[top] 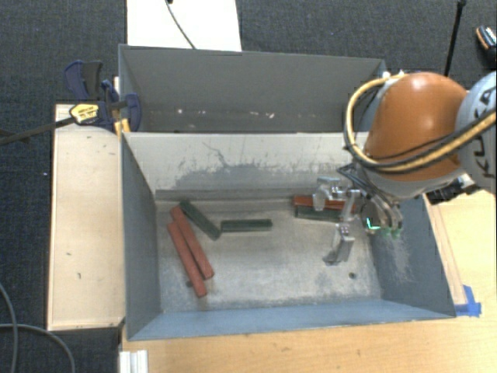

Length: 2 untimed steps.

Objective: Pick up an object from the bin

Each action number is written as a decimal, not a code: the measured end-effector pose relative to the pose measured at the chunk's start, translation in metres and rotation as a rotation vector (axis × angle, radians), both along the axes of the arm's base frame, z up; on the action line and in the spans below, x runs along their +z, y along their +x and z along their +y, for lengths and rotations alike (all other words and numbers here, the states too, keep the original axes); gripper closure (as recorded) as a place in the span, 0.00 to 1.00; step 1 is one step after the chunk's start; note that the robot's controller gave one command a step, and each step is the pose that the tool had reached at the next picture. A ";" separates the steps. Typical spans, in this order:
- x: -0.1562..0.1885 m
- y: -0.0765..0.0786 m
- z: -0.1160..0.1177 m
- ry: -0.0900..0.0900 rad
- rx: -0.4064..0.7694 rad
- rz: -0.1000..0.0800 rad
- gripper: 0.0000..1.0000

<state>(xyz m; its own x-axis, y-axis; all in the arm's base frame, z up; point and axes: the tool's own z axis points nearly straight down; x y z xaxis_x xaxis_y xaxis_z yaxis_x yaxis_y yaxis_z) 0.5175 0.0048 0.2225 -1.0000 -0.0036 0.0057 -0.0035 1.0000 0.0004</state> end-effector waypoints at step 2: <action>-0.121 0.054 0.130 0.003 0.233 -0.013 0.00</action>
Offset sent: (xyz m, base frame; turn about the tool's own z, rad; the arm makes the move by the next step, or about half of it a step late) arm 0.0555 0.0744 -0.1525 -0.0776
